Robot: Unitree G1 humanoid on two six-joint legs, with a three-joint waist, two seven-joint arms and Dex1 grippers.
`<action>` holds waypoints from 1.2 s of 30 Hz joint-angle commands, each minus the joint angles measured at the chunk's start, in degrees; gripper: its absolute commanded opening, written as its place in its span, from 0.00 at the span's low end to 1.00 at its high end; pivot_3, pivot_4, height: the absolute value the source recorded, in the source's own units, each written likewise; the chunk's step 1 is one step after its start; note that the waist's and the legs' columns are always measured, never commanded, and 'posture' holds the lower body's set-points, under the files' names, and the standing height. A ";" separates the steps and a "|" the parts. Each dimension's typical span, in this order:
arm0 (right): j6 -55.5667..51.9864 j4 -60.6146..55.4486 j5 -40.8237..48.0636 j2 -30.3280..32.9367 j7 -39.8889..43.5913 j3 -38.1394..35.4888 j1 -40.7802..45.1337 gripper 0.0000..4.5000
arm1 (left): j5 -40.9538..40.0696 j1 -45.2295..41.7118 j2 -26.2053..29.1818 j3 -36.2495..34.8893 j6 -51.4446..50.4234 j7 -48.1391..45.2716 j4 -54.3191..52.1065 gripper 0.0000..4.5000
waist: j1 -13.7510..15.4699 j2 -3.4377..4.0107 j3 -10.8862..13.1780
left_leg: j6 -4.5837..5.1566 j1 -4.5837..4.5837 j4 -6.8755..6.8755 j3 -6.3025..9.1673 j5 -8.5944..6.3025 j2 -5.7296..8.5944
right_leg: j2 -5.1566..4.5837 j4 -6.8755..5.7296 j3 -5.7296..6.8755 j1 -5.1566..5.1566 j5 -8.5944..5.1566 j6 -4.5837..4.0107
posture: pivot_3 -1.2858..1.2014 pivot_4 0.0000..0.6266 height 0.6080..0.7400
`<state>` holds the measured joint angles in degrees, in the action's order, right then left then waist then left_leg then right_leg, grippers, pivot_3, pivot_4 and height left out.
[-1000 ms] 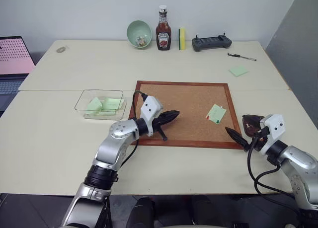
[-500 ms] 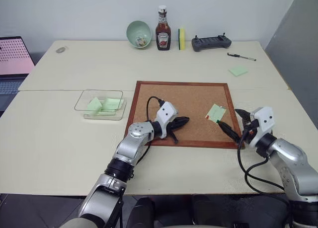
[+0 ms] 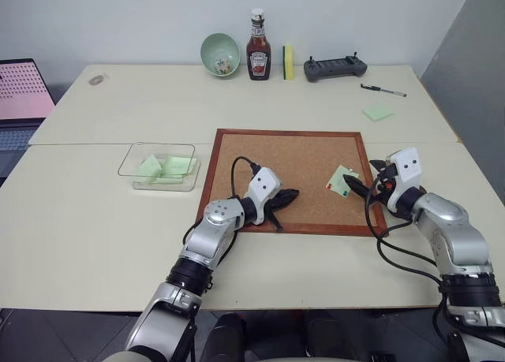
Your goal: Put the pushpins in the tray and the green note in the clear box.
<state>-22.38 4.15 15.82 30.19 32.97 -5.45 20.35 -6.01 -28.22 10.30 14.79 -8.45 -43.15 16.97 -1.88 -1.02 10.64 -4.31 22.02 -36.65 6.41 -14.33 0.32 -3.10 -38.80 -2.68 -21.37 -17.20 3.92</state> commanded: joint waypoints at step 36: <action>11.66 18.04 -6.38 0.15 4.13 2.05 10.41 0.01 | 1.45 4.97 -0.24 2.18 -2.39 -0.57 -3.71 0.00 | -0.02 0.08 -0.05 | 0.00 -0.01 -0.02 -0.02 0.00 0.01 | -0.01 0.00 -0.01 0.03 0.00 0.00 | 0.52 0.24 1.00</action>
<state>-11.45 24.77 9.05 28.89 37.32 -1.08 30.16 -5.08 -25.07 9.89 15.26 -9.66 -42.91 12.71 -1.90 -0.94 10.59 -4.31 22.01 -36.67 6.39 -14.33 0.33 -3.11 -38.80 -2.69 -21.34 -17.20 3.92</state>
